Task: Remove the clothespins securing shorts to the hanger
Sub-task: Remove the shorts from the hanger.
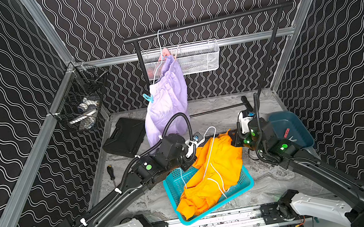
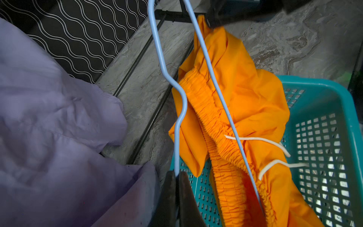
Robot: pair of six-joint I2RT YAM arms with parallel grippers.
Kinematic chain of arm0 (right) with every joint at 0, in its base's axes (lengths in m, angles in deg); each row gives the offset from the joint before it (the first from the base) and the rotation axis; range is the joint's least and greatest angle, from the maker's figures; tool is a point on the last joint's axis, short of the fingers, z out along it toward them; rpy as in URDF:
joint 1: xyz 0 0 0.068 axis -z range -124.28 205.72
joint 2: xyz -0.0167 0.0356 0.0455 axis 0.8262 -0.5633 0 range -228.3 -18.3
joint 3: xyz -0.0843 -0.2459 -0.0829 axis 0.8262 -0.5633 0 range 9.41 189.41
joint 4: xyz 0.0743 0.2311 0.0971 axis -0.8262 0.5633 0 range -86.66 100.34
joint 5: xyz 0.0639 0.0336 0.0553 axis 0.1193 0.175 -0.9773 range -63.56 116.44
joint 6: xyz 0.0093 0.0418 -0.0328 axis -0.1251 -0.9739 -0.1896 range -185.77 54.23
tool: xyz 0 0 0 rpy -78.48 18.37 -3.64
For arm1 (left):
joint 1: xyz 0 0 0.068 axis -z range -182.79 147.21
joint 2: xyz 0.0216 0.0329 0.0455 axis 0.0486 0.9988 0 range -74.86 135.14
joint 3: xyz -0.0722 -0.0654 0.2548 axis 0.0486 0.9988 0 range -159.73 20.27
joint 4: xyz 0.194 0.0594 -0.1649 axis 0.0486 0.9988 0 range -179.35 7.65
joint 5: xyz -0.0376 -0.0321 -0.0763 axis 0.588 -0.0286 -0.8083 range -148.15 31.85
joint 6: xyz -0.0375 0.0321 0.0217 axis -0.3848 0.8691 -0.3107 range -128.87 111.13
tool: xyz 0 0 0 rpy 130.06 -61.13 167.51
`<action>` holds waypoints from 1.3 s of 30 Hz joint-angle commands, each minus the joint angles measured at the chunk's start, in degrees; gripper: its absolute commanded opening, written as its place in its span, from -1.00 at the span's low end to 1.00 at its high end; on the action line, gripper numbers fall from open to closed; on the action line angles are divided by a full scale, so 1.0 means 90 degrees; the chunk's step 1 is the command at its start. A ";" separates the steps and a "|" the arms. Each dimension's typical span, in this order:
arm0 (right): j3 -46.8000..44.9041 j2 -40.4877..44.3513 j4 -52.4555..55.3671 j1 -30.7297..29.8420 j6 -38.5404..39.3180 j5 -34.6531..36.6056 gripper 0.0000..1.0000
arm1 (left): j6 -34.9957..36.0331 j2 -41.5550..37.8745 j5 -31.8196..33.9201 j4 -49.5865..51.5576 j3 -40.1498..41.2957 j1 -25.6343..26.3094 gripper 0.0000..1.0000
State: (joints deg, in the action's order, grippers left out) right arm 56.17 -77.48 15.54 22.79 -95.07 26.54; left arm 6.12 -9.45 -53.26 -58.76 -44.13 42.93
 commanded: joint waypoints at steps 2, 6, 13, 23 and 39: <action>-0.0097 -0.0264 -0.0410 -0.0108 0.0021 -0.1486 -1.00 | -0.0085 0.0112 0.0131 -0.0097 -0.0465 -0.0006 -1.00; -0.0269 -0.0492 -0.0514 -0.0265 0.0055 -0.1909 -1.00 | -0.0028 0.0273 0.0220 0.0055 -0.0907 0.0000 -1.00; -0.0366 -0.0402 -0.0449 -0.0375 0.0161 -0.1938 -0.53 | 0.0162 0.0420 0.0308 0.0299 -0.1590 0.0038 -1.00; 0.0252 0.0780 0.0563 -0.0398 0.0887 -0.1025 -0.05 | -0.0553 0.1016 0.0937 0.0849 -0.2657 0.0093 -1.00; 0.0626 0.0222 -0.0817 -0.3057 0.2560 0.0262 -0.13 | -0.1835 0.1721 0.1750 0.1606 -0.4134 0.0101 -1.00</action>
State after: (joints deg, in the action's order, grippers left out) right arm 60.48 -72.93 14.49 -3.16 -76.10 23.41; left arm -7.63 5.72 -38.88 -45.62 -80.48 43.76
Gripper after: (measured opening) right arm 0.428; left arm 0.064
